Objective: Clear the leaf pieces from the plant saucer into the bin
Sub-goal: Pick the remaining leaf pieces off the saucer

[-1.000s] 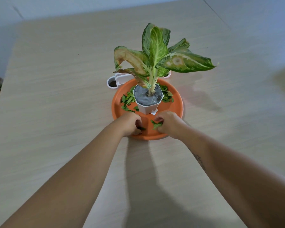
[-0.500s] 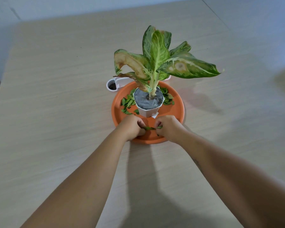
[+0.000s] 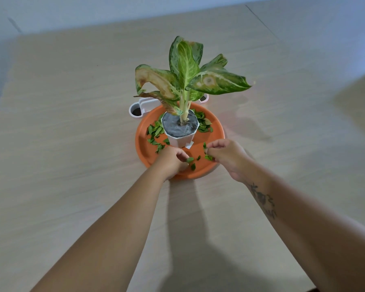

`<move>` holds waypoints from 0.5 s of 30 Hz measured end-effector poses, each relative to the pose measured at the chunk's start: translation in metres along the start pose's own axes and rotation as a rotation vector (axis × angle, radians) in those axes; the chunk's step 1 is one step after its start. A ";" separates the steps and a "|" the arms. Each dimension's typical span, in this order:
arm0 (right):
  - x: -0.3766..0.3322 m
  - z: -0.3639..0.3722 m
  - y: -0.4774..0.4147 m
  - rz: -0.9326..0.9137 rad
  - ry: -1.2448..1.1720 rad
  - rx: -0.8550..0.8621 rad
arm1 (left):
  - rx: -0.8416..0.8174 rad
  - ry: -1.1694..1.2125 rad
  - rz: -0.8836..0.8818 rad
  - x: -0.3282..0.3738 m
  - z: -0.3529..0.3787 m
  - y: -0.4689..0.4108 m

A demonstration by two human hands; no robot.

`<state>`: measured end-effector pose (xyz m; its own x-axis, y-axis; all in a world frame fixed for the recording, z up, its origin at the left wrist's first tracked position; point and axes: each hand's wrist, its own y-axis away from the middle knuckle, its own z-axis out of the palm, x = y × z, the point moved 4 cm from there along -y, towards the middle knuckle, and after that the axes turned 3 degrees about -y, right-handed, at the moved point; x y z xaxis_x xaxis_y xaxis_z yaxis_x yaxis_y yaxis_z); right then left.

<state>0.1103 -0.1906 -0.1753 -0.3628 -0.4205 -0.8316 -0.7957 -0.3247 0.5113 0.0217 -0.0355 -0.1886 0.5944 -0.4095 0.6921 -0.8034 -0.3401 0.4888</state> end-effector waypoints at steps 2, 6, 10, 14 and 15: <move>0.003 -0.006 0.006 0.003 -0.039 0.002 | -0.023 -0.133 0.028 0.011 0.008 0.000; 0.002 -0.018 0.015 -0.018 -0.040 0.022 | -0.029 -0.275 0.022 0.020 0.017 -0.002; 0.000 -0.021 0.016 -0.100 0.096 0.032 | -0.050 -0.396 0.020 0.029 0.021 -0.005; -0.003 -0.012 0.011 -0.241 0.307 0.021 | -0.010 -0.369 0.047 0.022 0.019 -0.004; -0.006 -0.007 0.011 -0.280 0.386 0.013 | 0.014 -0.340 0.045 0.017 0.016 -0.003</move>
<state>0.1071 -0.1979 -0.1633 0.0710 -0.6031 -0.7945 -0.8440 -0.4609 0.2744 0.0346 -0.0551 -0.1865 0.5381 -0.6821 0.4952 -0.8298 -0.3257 0.4531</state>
